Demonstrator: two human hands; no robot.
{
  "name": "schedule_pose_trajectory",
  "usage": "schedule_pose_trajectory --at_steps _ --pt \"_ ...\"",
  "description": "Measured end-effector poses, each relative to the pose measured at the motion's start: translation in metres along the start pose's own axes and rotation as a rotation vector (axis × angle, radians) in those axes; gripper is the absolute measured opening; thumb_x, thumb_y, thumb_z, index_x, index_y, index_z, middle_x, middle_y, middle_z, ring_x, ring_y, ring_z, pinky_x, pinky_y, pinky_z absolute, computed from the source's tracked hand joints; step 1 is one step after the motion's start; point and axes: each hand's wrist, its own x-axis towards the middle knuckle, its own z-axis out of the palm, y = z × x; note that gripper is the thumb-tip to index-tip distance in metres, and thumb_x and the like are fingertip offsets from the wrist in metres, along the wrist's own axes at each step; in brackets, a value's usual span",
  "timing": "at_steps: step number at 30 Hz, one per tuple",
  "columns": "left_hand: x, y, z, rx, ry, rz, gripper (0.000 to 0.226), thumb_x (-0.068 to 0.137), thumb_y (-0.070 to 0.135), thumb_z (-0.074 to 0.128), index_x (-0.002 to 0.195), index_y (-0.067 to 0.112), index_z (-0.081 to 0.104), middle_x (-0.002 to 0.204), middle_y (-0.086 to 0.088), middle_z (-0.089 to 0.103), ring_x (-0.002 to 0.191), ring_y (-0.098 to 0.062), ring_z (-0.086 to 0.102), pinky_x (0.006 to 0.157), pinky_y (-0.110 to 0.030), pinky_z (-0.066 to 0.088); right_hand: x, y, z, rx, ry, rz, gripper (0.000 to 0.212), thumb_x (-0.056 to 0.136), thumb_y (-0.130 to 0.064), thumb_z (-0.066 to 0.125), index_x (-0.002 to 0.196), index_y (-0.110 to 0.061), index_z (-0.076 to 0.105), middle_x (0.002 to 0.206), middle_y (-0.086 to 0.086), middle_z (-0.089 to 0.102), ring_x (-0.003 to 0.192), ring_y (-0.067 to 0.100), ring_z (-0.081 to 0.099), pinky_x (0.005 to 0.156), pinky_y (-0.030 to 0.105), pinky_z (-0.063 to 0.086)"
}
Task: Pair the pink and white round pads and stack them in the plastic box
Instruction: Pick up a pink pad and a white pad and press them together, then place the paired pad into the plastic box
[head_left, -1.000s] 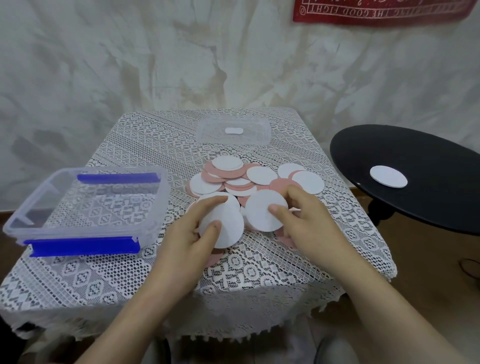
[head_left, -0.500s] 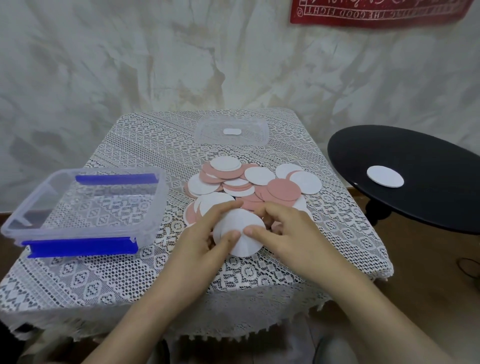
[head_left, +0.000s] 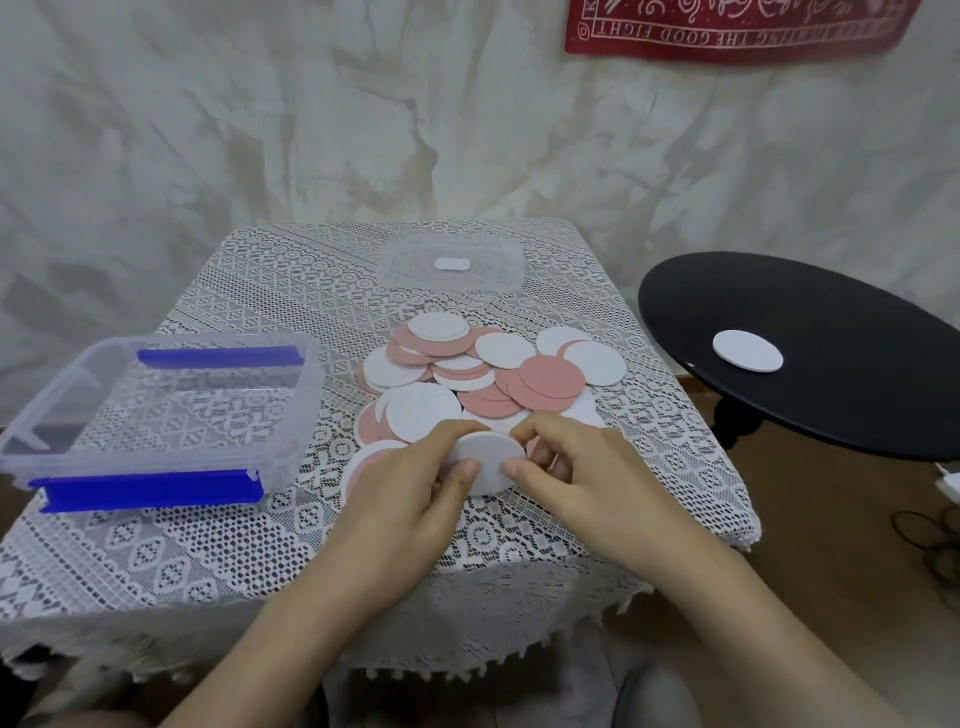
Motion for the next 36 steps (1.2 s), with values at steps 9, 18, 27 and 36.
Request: schedule_pose_trajectory --at_steps 9,18,27,36 --pt "0.0 0.002 0.002 0.071 0.033 -0.008 0.024 0.096 0.039 0.058 0.119 0.04 0.054 0.076 0.036 0.059 0.066 0.002 0.056 0.053 -0.015 0.027 -0.002 -0.001 0.0 -0.055 0.016 -0.065 0.011 0.097 -0.044 0.06 0.099 -0.033 0.063 0.066 -0.014 0.059 0.062 0.007 0.056 0.056 0.019 0.037" --pt "-0.003 0.0 -0.004 0.144 0.066 0.026 0.01 0.096 0.038 0.057 0.105 0.035 0.054 0.059 0.011 0.051 0.068 -0.007 0.055 0.052 -0.019 0.032 -0.003 -0.005 0.007 -0.168 0.039 -0.132 0.016 0.098 -0.046 0.056 0.108 -0.037 0.064 0.076 -0.013 0.066 0.073 0.008 0.06 0.067 0.031 0.049" --pt "-0.011 -0.005 -0.014 0.12 0.089 0.02 0.007 0.096 0.037 0.058 0.098 0.036 0.05 0.061 0.011 0.053 0.065 -0.008 0.053 0.053 -0.023 0.037 0.0 -0.016 0.016 -0.117 0.048 -0.142 0.013 0.098 -0.042 0.059 0.104 -0.034 0.067 0.072 -0.012 0.065 0.07 0.01 0.06 0.067 0.037 0.05" --pt "-0.028 -0.011 -0.059 -0.051 0.198 -0.077 0.007 0.095 0.04 0.06 0.097 0.035 0.055 0.074 0.014 0.064 0.068 -0.003 0.06 0.056 -0.02 0.043 0.016 -0.058 0.031 0.111 -0.001 -0.165 0.007 0.096 -0.035 0.064 0.101 -0.037 0.068 0.09 -0.019 0.069 0.075 0.009 0.064 0.068 0.03 0.053"
